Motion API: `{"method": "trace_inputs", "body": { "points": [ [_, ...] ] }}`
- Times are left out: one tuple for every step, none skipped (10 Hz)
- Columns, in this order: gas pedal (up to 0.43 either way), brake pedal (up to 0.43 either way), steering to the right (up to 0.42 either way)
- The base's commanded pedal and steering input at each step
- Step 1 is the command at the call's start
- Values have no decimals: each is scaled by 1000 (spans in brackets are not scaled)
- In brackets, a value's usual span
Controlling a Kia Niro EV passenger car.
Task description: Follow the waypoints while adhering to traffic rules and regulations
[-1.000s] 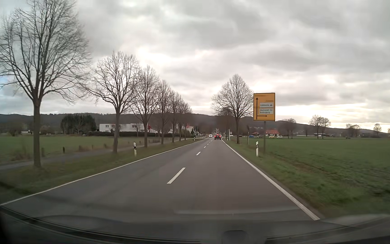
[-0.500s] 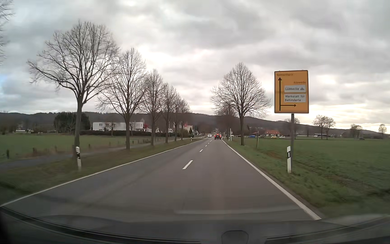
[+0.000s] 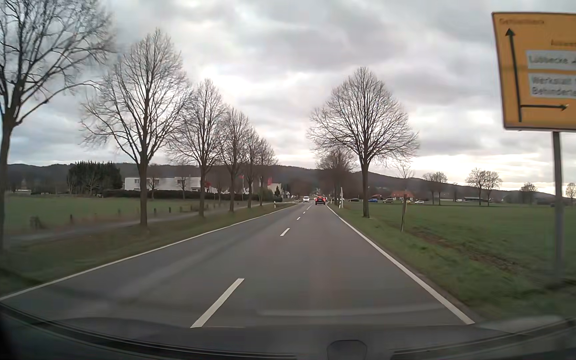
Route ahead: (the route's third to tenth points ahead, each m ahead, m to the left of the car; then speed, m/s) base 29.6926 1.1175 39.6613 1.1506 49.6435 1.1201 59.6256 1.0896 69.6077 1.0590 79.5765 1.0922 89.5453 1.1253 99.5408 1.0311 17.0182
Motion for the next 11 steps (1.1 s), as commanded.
{"method": "trace_inputs", "body": {
  "points": [
    [228,0,8],
    [228,0,8],
    [228,0,7],
    [228,0,7],
    [228,0,6],
    [228,0,6],
    [228,0,5],
    [228,0,6],
    [228,0,6],
    [228,0,5],
    [228,0,5]
  ]
}}
